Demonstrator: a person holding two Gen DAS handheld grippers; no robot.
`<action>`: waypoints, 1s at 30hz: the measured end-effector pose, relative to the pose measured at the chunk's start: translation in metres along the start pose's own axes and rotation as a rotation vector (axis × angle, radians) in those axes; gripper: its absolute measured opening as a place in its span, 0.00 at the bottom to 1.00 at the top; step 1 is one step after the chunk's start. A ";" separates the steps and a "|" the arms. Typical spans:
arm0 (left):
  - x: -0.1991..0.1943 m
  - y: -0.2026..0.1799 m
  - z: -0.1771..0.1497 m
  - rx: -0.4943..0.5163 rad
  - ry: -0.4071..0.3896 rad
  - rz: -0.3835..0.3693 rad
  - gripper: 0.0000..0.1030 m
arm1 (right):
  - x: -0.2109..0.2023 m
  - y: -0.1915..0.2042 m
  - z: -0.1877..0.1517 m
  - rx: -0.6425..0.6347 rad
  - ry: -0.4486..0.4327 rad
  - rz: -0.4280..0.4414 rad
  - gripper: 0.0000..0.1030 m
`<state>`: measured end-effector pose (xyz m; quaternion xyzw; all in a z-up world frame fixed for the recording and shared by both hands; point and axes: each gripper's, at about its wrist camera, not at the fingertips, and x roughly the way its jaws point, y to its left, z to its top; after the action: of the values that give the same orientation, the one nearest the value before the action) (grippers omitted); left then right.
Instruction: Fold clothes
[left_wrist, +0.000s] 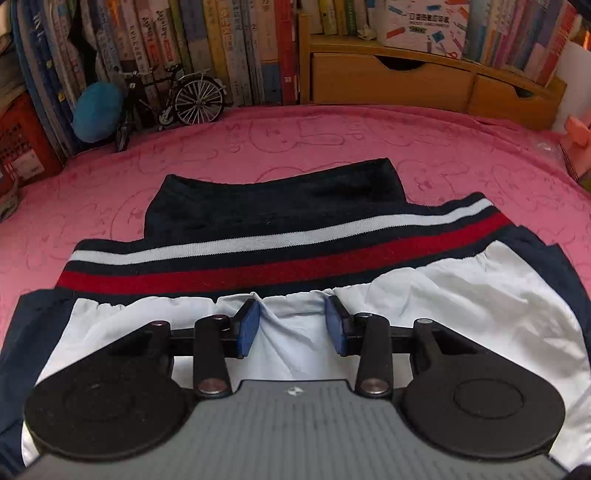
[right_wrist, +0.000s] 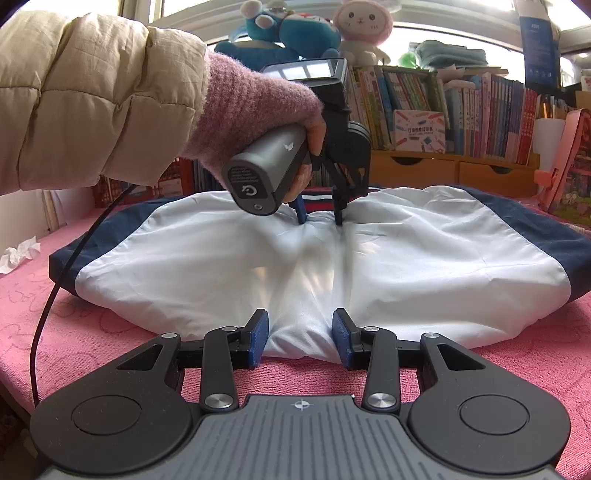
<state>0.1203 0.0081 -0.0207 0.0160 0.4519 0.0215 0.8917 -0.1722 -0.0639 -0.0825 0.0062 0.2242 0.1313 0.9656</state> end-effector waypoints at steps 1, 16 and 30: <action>0.000 -0.002 -0.002 0.019 -0.011 0.005 0.38 | 0.000 0.000 0.000 -0.002 -0.001 0.000 0.38; -0.054 -0.008 -0.036 0.103 0.047 -0.074 0.33 | -0.003 0.003 -0.001 -0.015 0.005 0.000 0.38; -0.090 -0.017 -0.108 0.191 0.209 -0.153 0.35 | -0.002 0.002 0.001 -0.010 0.014 0.006 0.38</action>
<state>-0.0195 -0.0129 -0.0132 0.0639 0.5422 -0.0881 0.8332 -0.1739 -0.0629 -0.0801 0.0012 0.2305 0.1354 0.9636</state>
